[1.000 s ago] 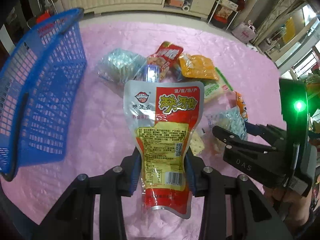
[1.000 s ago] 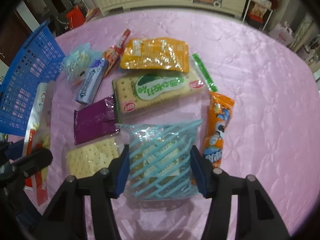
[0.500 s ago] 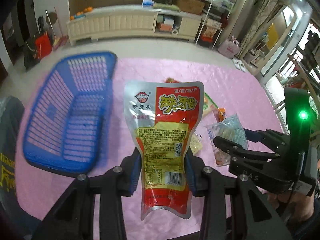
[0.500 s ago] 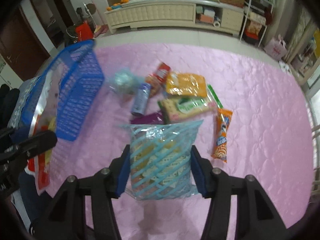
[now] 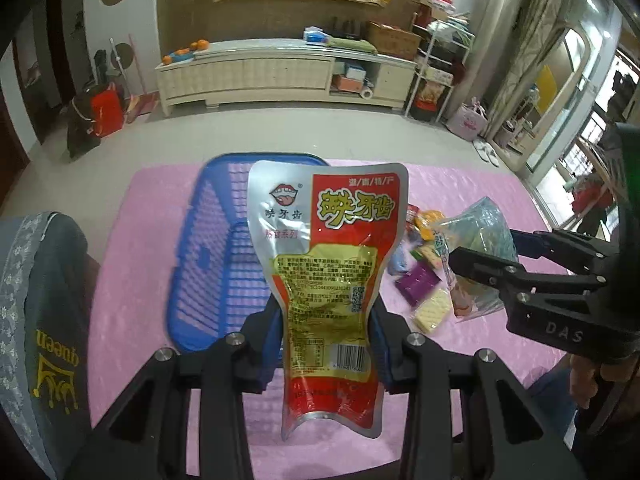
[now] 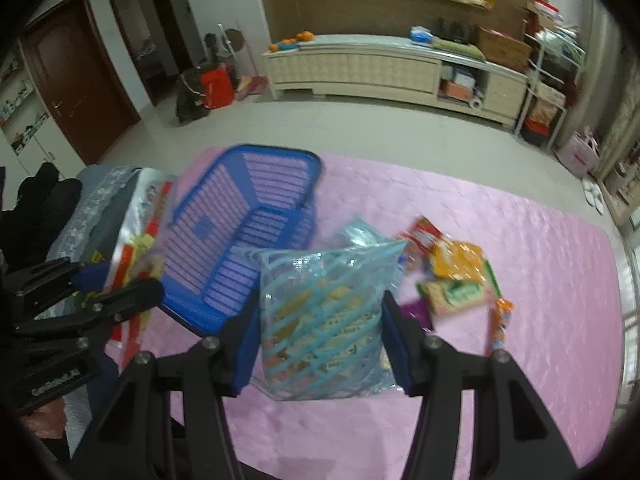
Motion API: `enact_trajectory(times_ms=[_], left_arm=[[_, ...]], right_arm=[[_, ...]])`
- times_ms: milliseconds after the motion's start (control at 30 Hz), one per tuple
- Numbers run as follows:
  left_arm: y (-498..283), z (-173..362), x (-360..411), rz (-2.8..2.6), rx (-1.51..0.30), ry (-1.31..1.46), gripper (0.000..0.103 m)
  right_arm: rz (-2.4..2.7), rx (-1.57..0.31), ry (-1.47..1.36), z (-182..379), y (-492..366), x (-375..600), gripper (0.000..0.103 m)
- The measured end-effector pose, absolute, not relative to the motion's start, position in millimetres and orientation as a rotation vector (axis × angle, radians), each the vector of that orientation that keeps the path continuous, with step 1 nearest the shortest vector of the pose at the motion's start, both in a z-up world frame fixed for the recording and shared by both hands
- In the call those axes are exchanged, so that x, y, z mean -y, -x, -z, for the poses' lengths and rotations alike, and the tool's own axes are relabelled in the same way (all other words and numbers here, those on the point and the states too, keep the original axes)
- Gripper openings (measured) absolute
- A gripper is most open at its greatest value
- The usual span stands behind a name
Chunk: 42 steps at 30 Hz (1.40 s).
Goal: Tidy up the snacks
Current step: 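Carry the pouch and the bag with both tools over the blue basket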
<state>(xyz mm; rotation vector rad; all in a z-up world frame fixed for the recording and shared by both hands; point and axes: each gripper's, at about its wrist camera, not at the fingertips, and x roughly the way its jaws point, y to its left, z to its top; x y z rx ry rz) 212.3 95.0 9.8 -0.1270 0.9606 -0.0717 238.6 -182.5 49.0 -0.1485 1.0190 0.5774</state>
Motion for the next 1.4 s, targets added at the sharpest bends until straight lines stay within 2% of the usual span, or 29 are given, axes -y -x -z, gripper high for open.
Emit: enact_trajectory(times_ms=[300, 567, 1000, 1200, 1400], left_arm=[[-228, -20, -151, 0.036, -0.938, 0.180, 0.036], [-266, 1, -181, 0.061, -0.961, 0.210, 0.036], [-317, 47, -179, 0.111, -1.043, 0.202, 0.036], [-330, 68, -183, 0.105, -1.107, 0.223, 0.036], [-339, 69, -180, 0.097, -1.112, 0.187, 0.037]], right_arm=[[-0.634, -1.017, 0.211, -55, -253, 117, 0.060], [-0.649, -1.046, 0.254, -36, -281, 70, 0.060], [-0.597, -1.145, 0.248, 11, -330, 51, 0.060], [-0.600, -1.139, 0.250, 13, -335, 44, 0.060], [-0.607, -1.116, 0.299, 13, -335, 32, 0.060]])
